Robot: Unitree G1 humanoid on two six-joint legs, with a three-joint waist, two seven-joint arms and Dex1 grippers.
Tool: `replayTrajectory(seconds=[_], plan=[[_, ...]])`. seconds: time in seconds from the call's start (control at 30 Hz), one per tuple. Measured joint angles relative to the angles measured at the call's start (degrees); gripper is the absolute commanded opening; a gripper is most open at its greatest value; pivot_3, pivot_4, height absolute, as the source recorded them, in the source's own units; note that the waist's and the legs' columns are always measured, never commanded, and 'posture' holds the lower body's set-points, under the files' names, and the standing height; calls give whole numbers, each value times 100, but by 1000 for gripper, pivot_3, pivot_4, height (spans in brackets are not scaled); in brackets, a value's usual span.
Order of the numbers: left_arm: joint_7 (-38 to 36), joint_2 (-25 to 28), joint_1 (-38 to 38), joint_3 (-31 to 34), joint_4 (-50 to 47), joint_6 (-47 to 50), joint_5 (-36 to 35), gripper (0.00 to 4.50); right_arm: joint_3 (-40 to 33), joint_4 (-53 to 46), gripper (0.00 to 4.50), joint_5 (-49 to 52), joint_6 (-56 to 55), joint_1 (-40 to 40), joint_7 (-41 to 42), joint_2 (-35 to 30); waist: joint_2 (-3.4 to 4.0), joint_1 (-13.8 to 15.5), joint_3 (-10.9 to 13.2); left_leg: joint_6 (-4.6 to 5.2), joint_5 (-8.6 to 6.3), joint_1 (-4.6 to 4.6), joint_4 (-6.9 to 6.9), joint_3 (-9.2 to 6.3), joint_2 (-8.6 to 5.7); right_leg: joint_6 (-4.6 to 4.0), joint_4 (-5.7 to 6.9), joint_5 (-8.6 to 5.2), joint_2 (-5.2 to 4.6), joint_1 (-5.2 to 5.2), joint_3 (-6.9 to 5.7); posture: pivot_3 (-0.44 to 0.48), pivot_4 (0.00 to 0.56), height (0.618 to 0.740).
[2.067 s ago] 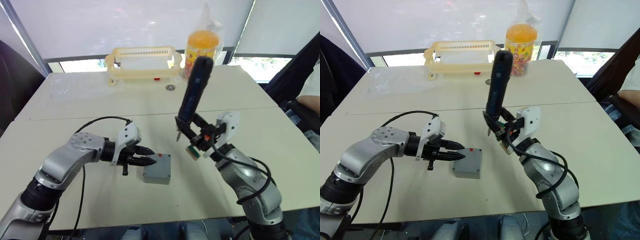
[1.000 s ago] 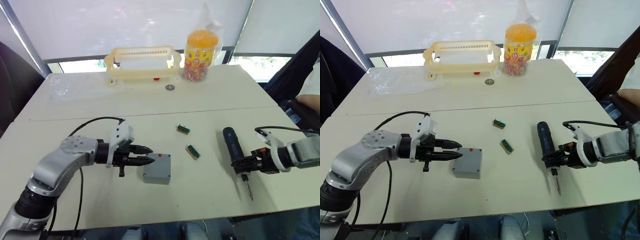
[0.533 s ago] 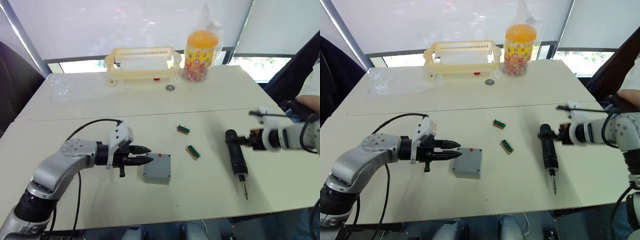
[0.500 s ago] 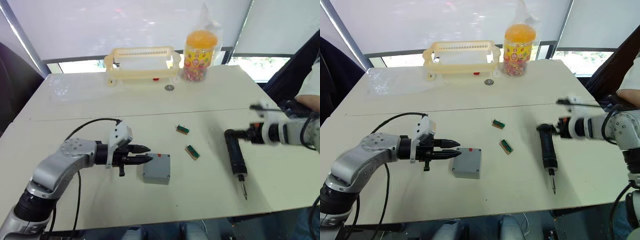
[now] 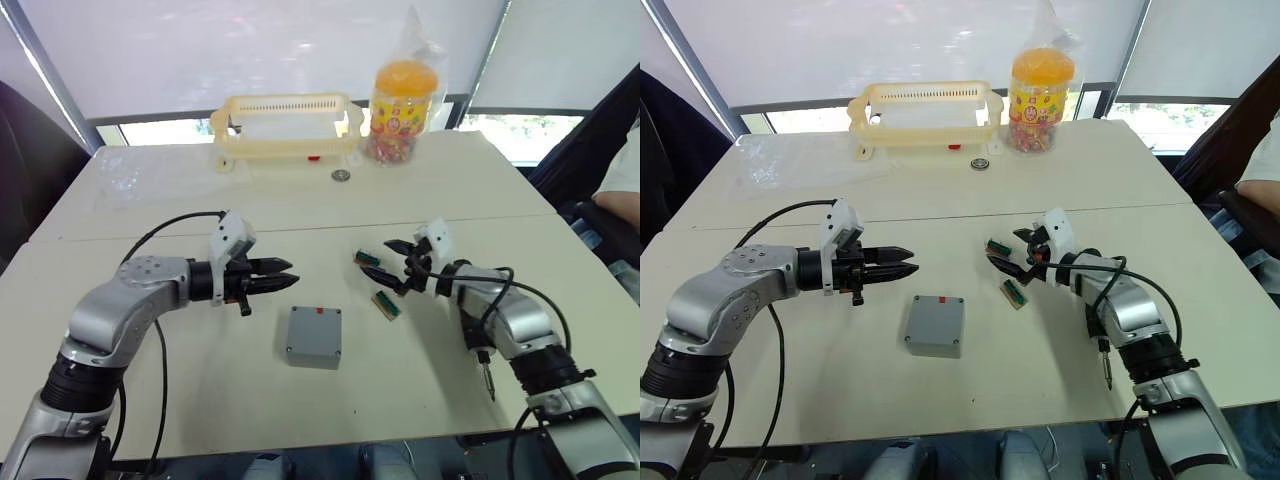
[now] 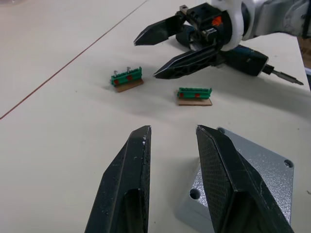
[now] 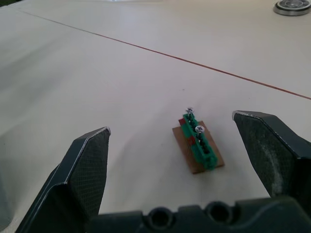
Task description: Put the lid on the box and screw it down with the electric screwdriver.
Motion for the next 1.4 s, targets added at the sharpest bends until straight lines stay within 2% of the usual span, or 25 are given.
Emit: replayTrajectory(seconds=[0.1,0.13,0.2,0.3,0.9,1.0,1.07,1.1,1.4], plan=[[41,8,7,1,-95,97,-10,1447,-54,538,4423,-167,-158,-215,89,307,0,-13,0,-4,2,1,-2,-1,0,-3,2,2,2,-1,0,0,150,740],[64,8,18,2,-129,108,-10,1447,-97,719,4195,-230,-181,-294,122,405,0,-18,0,-4,2,1,-4,-2,0,-3,2,2,2,-2,0,0,150,740],[106,7,45,1,-179,124,-12,1447,-156,954,3589,-324,-248,-398,170,509,1,-18,0,-5,3,1,-5,-3,1,-3,4,2,2,-4,0,0,150,740],[143,10,81,4,-198,195,-13,1447,-249,1217,2056,-459,-364,-527,226,628,1,-18,0,-7,4,1,-6,-3,0,-3,4,2,2,-4,0,0,150,740],[265,17,358,25,-384,215,-12,1447,-529,1973,2056,-1096,-754,-818,340,942,1,-29,0,-13,7,1,-7,-5,-1,-4,11,2,2,-7,0,0,150,740],[266,17,403,24,-384,215,-10,1447,-570,1991,1309,-1144,-775,-818,342,984,1,-30,0,-14,7,1,-7,-5,-1,-4,12,2,2,-7,0,0,150,740],[267,17,404,24,-385,214,-8,1447,-591,2030,224,-1182,-788,-819,342,997,1,-30,0,-14,7,1,-7,-4,-1,-4,11,2,2,-7,0,0,150,740],[267,17,404,24,-384,213,-6,1447,-602,2055,37,-1215,-800,-819,342,1003,1,-28,0,-14,7,1,-7,-4,-1,-4,11,2,2,-7,0,0,150,740],[261,17,404,24,-384,200,14,1447,-641,2069,37,-1288,-822,-830,393,1016,1,-30,0,-14,8,1,-7,-4,-1,-4,12,2,2,-7,0,0,150,740]])
